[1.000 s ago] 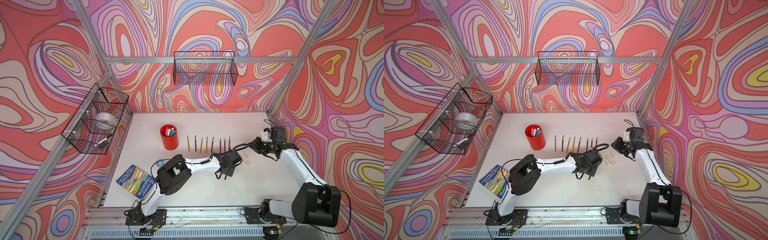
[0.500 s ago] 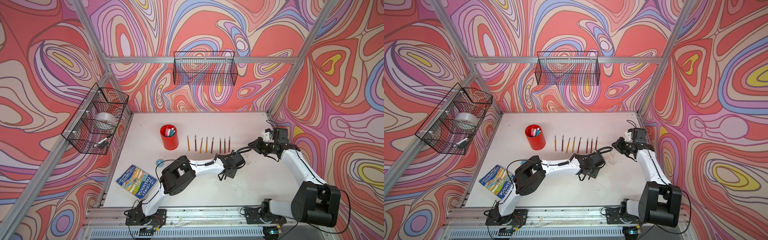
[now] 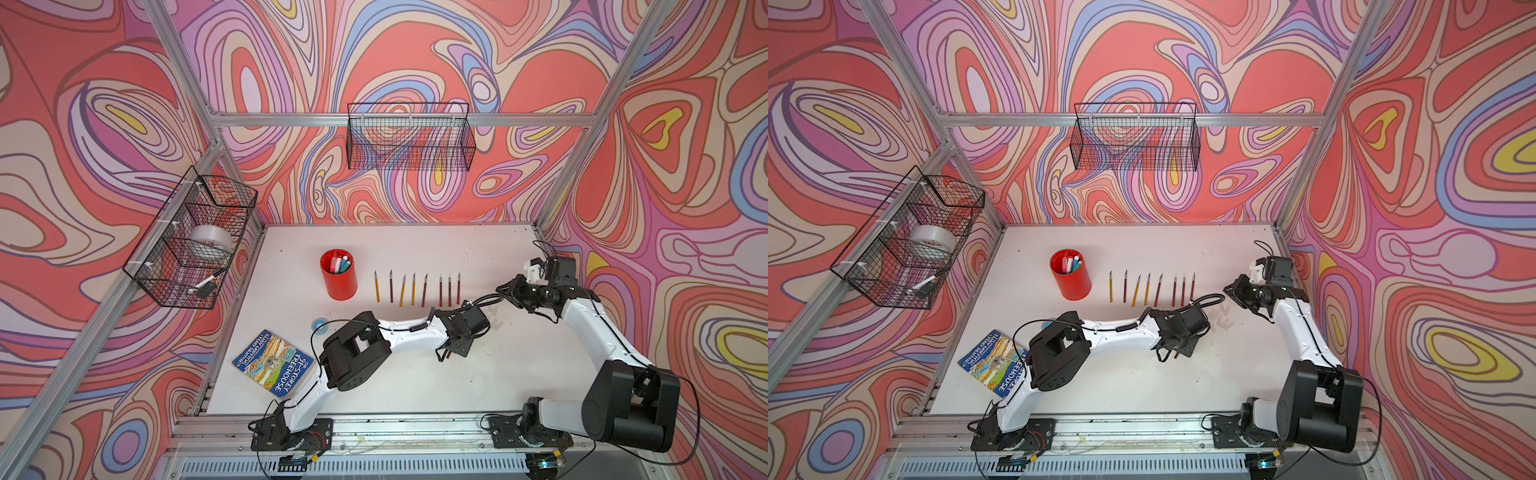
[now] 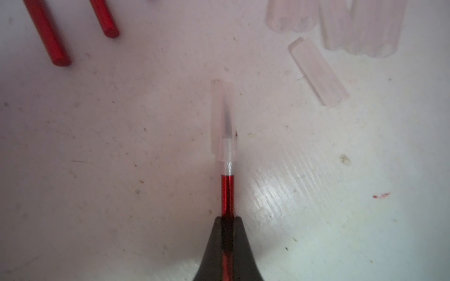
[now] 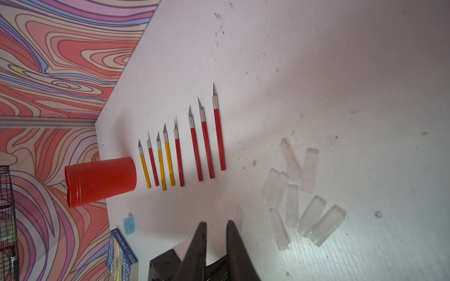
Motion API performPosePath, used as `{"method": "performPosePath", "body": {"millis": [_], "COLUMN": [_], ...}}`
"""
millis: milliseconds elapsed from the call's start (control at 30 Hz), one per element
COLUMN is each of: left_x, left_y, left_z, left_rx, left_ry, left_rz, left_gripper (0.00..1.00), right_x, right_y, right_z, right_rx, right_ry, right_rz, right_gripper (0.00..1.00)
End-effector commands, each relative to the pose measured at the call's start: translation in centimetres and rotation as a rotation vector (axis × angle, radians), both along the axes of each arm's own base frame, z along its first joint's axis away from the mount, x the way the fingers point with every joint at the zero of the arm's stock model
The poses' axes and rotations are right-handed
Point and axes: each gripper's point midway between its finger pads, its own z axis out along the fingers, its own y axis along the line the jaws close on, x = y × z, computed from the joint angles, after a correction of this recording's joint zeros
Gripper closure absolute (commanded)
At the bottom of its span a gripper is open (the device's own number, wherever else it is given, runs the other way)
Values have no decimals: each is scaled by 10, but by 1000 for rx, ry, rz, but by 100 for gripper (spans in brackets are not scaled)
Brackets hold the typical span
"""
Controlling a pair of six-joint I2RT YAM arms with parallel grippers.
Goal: Remove protective caps from carving knives
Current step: Pick up the carving knife from the center of the board.
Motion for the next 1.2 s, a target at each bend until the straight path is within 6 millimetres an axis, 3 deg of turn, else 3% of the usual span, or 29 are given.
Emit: {"method": "performPosePath", "body": {"millis": [0, 367, 500, 667, 900, 1000, 1167], "left_x": [-2, 7, 9, 8, 9, 11, 16], "left_y": [20, 45, 46, 49, 55, 58, 61], "left_z": [6, 46, 72, 104, 128, 133, 140], "left_rx": [27, -211, -372, -456, -544, -603, -678], "left_ry": [3, 62, 62, 24, 23, 47, 73], "left_rz": [18, 51, 18, -45, -59, -48, -32], "left_gripper": [100, 100, 100, 100, 100, 100, 100], "right_x": [-1, -3, -3, 6, 17, 15, 6], "right_y": [0, -7, -6, 42, 118, 138, 149], "right_z": [-7, -19, -22, -16, 23, 38, 52], "right_rx": [5, -37, -84, -158, -58, -20, 16], "right_ry": [18, 54, 64, 57, -76, -116, -155], "right_rz": [3, -5, 1, 151, 293, 339, 363], "right_gripper": [81, 78, 72, 70, 70, 67, 63]}}
